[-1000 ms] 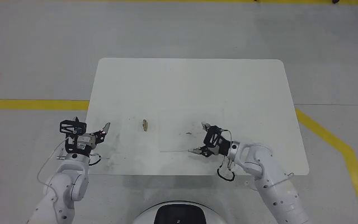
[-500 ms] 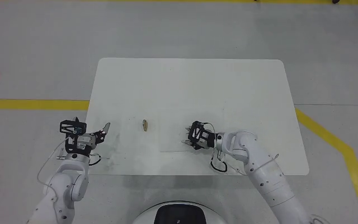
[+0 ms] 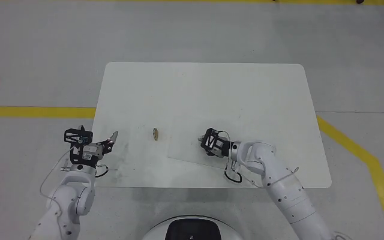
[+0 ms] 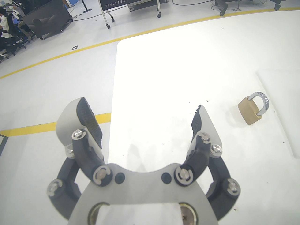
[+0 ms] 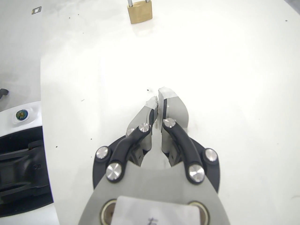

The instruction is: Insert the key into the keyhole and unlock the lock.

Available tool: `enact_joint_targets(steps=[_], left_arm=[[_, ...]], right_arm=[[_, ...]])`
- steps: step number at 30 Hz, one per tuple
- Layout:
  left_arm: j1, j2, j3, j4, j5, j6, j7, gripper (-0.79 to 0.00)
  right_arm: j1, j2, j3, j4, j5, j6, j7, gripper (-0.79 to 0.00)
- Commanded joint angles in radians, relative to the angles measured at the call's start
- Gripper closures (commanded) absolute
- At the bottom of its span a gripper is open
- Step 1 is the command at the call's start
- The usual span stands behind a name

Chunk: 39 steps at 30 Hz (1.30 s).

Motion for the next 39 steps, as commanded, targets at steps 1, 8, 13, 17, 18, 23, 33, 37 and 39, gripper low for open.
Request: enact_joint_targets(steps=[1,8,13,17,18,23,33,37,39], left_arm=[[0.0,0.0,0.0,0.0,0.0,0.0,0.0,-0.785],[0.0,0.0,0.0,0.0,0.0,0.0,0.0,-0.785],[0.0,0.0,0.0,0.0,0.0,0.0,0.0,-0.785],[0.0,0.0,0.0,0.0,0.0,0.0,0.0,-0.785],[0.0,0.0,0.0,0.0,0.0,0.0,0.0,-0.785],[0.0,0.0,0.0,0.0,0.0,0.0,0.0,-0.785],[0.035,0.002,-0.032,-0.052,-0.133,-0.148,0.048,-0.785],[0.041,0.023,-0.13,-0.058,-0.441,-0.559,-0.054,-0.785],[0.007,0.036,-0.167,-0.031,-0.594,-0.712,-0.157,-0.785]], right_arm=[[-0.014,0.002,0.007,-0.015,-0.041,0.049,-0.074,0.0],[-0.071,0.005,0.024,-0.014,-0.133,0.2,-0.348,0.0],[-0.099,-0.001,0.073,0.021,0.126,0.168,-0.421,0.0],[-0.094,0.005,0.133,0.079,0.405,0.004,-0.359,0.0],[-0.093,0.008,0.148,0.092,0.463,-0.044,-0.335,0.0],[-0.093,0.033,0.223,0.111,0.575,-0.222,-0.217,0.0],[-0.095,0.031,0.221,0.109,0.616,-0.204,-0.228,0.0],[-0.053,0.013,0.19,0.132,0.847,-0.082,-0.215,0.0],[-0.022,0.005,0.158,0.144,0.977,-0.061,-0.156,0.0]])
